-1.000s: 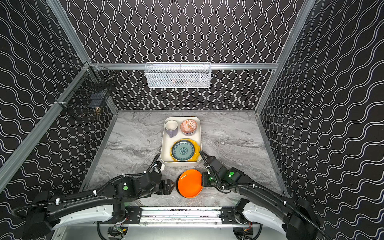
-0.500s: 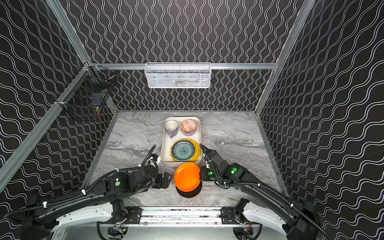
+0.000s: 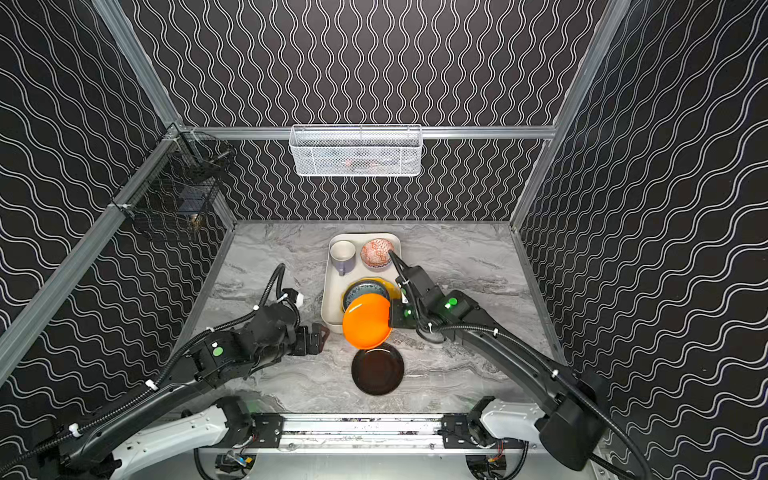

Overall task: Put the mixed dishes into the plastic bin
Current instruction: 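Lift the orange plate off the black plate with the right gripper while left releases, then lower the orange plate into the bin onto the blue-floral plate with right gripper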

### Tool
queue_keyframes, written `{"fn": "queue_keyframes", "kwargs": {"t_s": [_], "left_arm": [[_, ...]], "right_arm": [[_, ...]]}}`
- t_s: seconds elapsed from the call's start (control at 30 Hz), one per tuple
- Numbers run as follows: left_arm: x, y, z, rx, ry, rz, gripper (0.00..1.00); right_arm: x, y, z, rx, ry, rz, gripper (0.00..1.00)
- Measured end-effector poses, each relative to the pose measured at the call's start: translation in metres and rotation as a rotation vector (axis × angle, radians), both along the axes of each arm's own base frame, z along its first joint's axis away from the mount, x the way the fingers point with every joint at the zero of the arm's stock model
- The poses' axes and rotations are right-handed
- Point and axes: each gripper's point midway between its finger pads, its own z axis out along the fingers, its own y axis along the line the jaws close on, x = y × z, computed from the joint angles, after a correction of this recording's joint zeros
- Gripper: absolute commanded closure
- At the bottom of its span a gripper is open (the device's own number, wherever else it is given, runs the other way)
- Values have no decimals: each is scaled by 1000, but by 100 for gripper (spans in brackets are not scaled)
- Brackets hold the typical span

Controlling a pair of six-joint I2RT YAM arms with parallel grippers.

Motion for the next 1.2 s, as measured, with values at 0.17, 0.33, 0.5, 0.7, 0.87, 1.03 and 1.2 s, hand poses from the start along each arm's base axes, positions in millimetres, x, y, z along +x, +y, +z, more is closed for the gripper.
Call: {"fn": "queue_keyframes", "kwargs": {"t_s": [0.17,0.33,0.5,0.7,0.87,1.03,1.2], "left_arm": [[8,10,-3,9,21,2,1],[13,13,-9,13,49,-12,1],[17,15,-20,8,85,-21,1],[24,17,-28,-5,109,-22,1],[29,19,-37,-12,140,-27,1],[35,19,-41,-31,154,-25,1],[38,21,-44,-41,159,-27,1]], "right_arm": [[41,-1,-5,-8,22,-32,100],[73,4,-21,-21,58,-34,100],[92,15,-42,-27,102,-14,100],[103,17,-66,-26,150,-7,100],[113,15,-76,-20,168,-13,100],[121,20,-83,-16,180,-3,100],[127,21,-91,-18,194,-4,96]]}}
